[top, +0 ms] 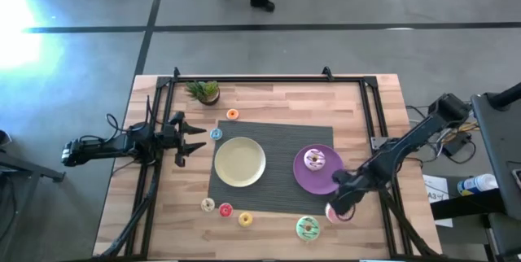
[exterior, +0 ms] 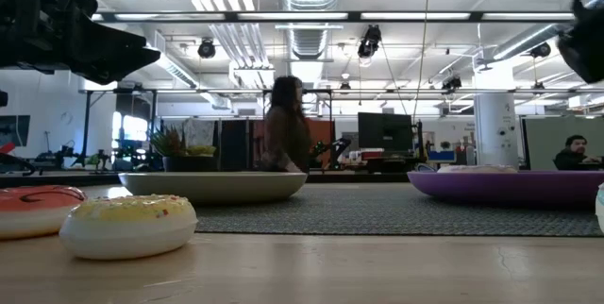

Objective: Pick & Place donuts
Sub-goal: Put the large pink donut on the purple plate

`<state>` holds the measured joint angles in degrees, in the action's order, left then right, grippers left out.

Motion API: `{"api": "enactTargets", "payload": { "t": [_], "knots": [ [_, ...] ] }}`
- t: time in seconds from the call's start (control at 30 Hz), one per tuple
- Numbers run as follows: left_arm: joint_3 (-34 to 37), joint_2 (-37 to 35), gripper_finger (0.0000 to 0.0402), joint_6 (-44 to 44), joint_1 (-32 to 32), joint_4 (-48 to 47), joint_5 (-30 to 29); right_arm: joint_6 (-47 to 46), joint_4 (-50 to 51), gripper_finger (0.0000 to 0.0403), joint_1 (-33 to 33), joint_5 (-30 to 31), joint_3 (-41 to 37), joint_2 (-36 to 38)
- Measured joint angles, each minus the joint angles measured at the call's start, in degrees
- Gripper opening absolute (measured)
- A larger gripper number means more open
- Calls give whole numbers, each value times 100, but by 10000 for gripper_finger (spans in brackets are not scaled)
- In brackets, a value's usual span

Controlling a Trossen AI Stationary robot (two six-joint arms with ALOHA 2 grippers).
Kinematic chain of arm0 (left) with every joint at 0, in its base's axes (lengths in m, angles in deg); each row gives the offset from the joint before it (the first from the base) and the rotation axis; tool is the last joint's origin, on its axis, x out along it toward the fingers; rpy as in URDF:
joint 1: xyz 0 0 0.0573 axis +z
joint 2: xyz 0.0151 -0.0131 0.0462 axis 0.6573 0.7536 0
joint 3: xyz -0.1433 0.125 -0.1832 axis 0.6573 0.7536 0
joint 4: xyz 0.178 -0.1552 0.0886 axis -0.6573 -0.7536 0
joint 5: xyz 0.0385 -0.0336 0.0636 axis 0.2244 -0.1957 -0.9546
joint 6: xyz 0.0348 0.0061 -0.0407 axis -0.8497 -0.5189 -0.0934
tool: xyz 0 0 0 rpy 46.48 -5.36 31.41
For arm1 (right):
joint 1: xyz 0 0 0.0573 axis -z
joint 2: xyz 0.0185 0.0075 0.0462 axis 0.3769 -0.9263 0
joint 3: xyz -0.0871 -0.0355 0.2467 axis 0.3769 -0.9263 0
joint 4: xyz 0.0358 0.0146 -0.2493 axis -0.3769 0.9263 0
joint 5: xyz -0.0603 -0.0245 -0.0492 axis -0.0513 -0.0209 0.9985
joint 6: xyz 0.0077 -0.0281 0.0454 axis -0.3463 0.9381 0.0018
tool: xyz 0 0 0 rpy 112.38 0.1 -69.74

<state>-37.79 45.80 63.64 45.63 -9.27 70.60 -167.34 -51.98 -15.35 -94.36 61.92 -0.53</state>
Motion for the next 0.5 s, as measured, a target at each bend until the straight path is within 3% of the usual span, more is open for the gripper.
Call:
{"api": "enactTargets", "payload": {
  "t": [0.13, 0.2, 0.33, 0.5],
  "knots": [
    [-1, 0, 190, 1, 0, 0, 0, -880, 857, 13, 4, 1362, 0, 634],
    [0, 2, 190, -1, 0, 0, 0, -1293, 1418, 13, 36, 1745, 0, 882],
    [1, 1, 190, -1, 0, 0, 0, -1841, 2293, 13, 267, 2064, -38, 1141],
    [0, 0, 190, 0, 0, 0, 0, -1589, 1992, 21, 730, 2144, -183, 1217]
  ]
}}
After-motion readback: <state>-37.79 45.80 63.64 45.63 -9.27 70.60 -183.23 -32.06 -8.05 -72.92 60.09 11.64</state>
